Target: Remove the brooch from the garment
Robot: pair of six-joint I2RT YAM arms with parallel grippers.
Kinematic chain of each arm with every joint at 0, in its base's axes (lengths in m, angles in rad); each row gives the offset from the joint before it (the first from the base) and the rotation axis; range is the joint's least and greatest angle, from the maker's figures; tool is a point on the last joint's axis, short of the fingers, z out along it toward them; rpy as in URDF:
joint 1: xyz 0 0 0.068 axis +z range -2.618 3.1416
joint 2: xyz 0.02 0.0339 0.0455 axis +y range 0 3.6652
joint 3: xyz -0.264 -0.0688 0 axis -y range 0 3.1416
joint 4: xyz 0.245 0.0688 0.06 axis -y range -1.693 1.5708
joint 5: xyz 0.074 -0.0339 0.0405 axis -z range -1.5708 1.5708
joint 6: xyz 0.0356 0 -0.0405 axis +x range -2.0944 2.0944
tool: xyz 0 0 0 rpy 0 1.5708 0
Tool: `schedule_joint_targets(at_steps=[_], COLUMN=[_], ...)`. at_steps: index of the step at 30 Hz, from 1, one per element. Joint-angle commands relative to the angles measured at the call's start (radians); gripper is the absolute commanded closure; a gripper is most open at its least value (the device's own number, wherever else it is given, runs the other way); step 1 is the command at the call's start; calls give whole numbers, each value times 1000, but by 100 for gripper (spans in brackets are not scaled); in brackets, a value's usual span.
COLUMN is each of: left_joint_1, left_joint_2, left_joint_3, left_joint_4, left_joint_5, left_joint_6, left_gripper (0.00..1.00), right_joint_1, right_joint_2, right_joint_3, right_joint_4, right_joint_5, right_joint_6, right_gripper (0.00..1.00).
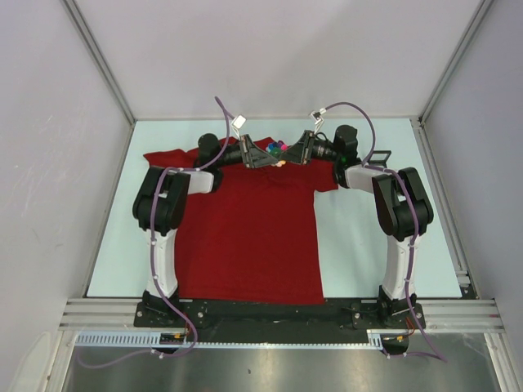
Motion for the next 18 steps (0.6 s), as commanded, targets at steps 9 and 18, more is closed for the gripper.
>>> schedule_joint_targets(at_steps=[9,18], left_joint_1=[-34,-33], left_joint_2=[-9,-2], left_joint_3=[40,43], left_joint_4=[297,289], left_joint_5=[62,57], left_joint_6=[-121,-123], left_gripper=[72,77], right_joint_1=[46,46], right_joint_2=[-9,-7], right_joint_3=[20,20], right_joint_4=[-53,-53], right_joint_5=[33,33], right_joint_6=[-39,-37], right_gripper=[100,100])
